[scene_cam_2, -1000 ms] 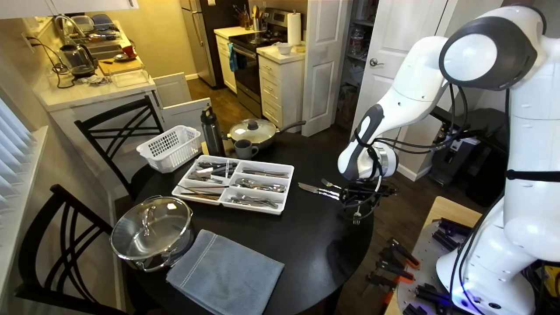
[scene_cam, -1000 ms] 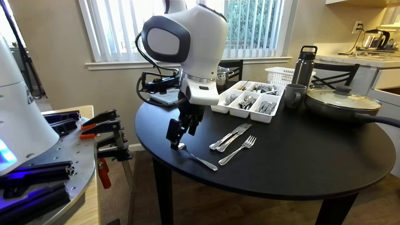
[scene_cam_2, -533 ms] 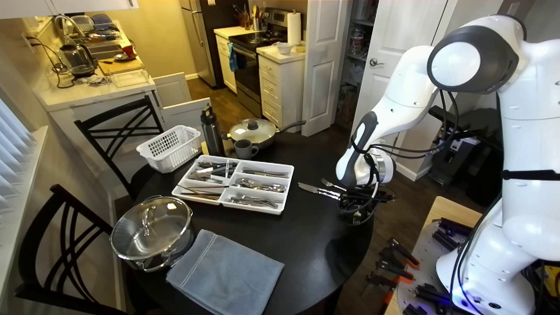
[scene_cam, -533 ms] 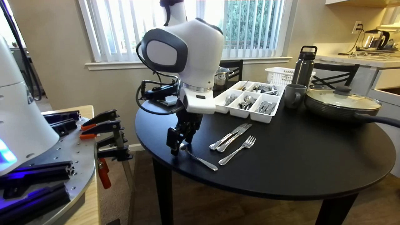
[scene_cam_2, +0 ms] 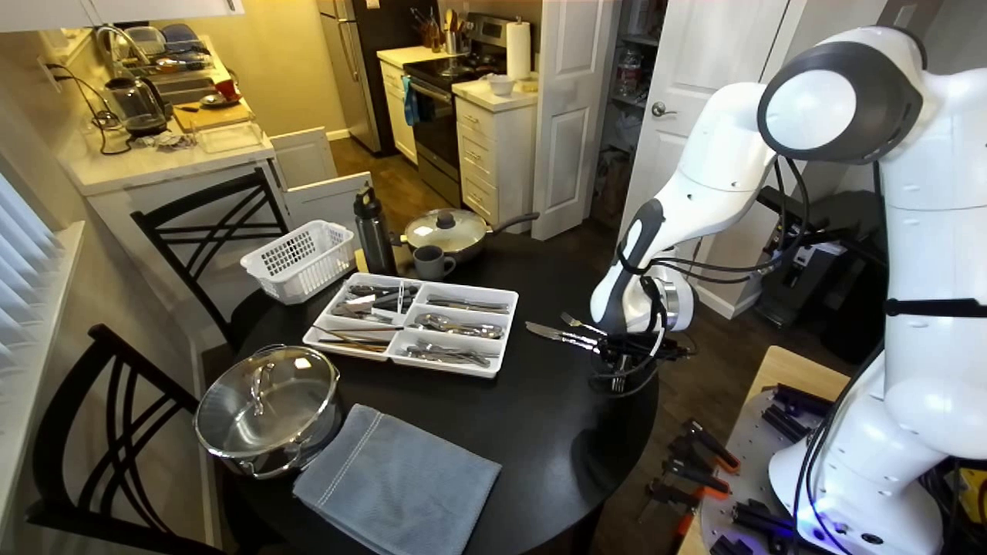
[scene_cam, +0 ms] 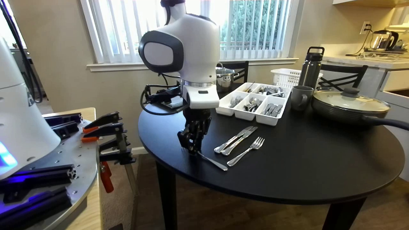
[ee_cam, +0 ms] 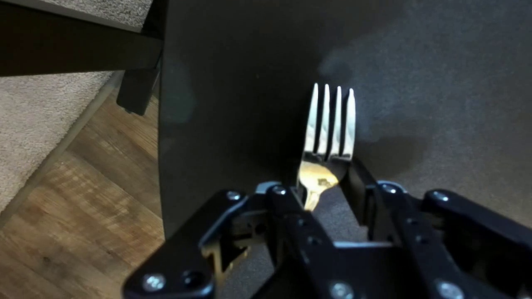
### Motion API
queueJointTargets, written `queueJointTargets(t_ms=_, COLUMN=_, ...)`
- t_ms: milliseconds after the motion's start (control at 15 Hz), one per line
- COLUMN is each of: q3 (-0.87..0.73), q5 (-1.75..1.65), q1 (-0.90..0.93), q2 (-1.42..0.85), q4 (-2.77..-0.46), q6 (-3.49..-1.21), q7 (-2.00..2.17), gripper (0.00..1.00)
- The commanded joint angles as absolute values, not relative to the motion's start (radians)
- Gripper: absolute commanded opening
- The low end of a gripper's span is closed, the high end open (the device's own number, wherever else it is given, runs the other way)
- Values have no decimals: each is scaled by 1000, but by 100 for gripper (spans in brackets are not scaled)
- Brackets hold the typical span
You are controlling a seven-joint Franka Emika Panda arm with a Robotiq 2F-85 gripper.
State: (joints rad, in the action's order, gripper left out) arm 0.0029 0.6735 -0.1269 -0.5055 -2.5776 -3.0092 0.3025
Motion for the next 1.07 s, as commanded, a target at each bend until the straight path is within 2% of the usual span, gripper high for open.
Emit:
queueJointTargets(t_ms=0, q3=26, q5=670, q1=-124, q2=-499, q4=-2574, q6=-3017, q7=287, gripper=7)
queueJointTargets(t_ms=533, q3=329, q5=711, q1=-216, q2=-397, q4=-2510, q6=-2947, q7=133, gripper=7)
queueJointTargets(t_ms=800, q3=353, q5=713, q1=-217, q2=-375, q4=-2467, q6=-2945, q7=162, gripper=7)
queueJointTargets(t_ms=1000, q3=291, q5=628, q1=-175, q2=-382, q4=-2443, q6=-2923, q7=188, gripper=7)
